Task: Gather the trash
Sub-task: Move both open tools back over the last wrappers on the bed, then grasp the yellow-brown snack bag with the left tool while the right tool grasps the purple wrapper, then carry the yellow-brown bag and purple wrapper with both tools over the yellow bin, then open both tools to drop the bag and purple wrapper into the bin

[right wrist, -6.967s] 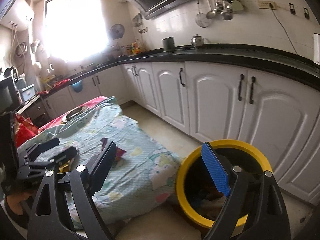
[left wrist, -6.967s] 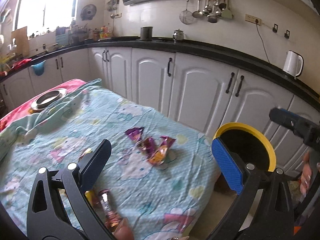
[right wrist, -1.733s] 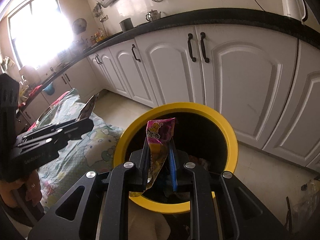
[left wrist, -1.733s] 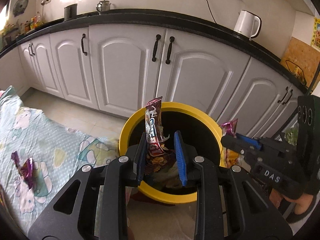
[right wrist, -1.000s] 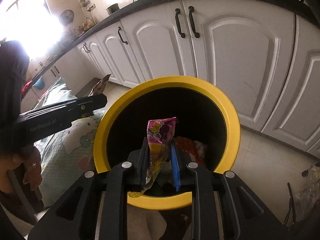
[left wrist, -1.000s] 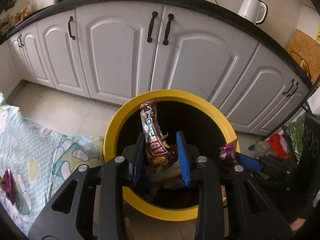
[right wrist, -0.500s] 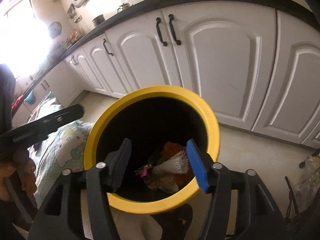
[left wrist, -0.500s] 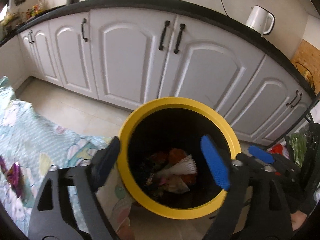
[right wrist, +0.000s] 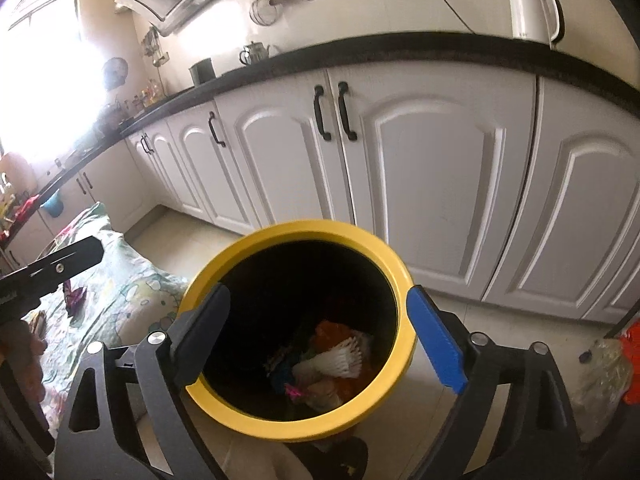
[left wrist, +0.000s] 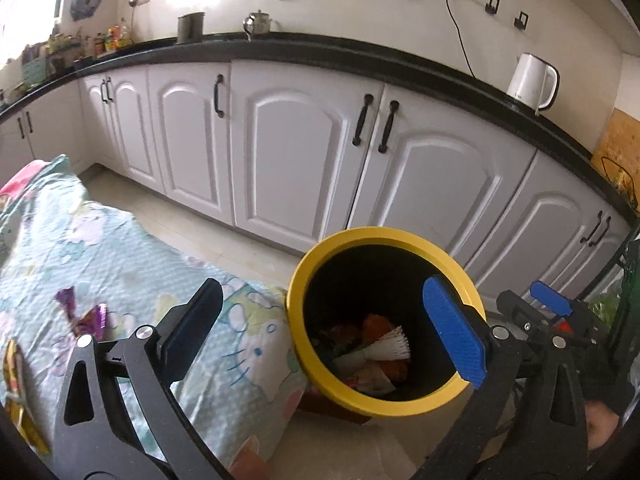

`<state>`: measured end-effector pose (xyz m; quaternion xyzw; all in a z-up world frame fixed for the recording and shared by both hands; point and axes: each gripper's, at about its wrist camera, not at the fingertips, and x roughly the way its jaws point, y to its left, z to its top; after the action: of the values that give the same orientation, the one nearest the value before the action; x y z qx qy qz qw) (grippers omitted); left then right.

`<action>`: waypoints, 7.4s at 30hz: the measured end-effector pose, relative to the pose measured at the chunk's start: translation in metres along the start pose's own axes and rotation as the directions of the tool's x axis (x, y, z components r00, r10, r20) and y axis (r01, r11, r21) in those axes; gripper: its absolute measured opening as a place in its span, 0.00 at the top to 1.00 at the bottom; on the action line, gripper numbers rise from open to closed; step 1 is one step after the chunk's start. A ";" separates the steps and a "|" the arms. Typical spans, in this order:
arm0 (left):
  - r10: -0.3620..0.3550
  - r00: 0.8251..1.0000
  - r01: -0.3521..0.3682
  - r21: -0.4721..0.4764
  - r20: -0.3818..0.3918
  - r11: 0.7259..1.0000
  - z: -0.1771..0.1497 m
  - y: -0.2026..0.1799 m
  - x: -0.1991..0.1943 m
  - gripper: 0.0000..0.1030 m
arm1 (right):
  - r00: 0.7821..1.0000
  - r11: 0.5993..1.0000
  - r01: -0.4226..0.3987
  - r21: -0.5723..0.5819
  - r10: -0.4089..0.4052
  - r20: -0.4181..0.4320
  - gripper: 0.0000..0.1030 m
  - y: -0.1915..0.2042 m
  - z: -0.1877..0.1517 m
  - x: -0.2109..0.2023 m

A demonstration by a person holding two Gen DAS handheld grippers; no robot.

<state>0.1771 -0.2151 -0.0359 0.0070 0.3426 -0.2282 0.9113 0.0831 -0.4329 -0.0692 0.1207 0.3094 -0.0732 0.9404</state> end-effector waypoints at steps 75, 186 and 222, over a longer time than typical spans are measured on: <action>0.263 0.955 -0.296 -0.364 -0.138 0.883 -0.114 0.257 -0.094 0.39 | 0.800 0.721 -0.577 -0.383 0.406 -0.442 0.36 0.344 -0.009 0.129; -0.105 0.992 0.112 0.095 -0.077 0.989 -0.001 -0.025 0.042 0.67 | 0.978 0.984 -0.163 -0.069 0.152 -0.143 0.67 0.017 0.000 0.022; -0.109 0.972 0.130 0.090 -0.206 0.987 0.015 -0.039 0.103 0.37 | 0.979 0.996 -0.085 -0.037 0.076 -0.188 0.49 -0.003 -0.018 0.050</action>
<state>0.2376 -0.2948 -0.0833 0.0563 0.4202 -0.2982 0.8552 0.1117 -0.4338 -0.1137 0.1182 0.3927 -0.0164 0.9119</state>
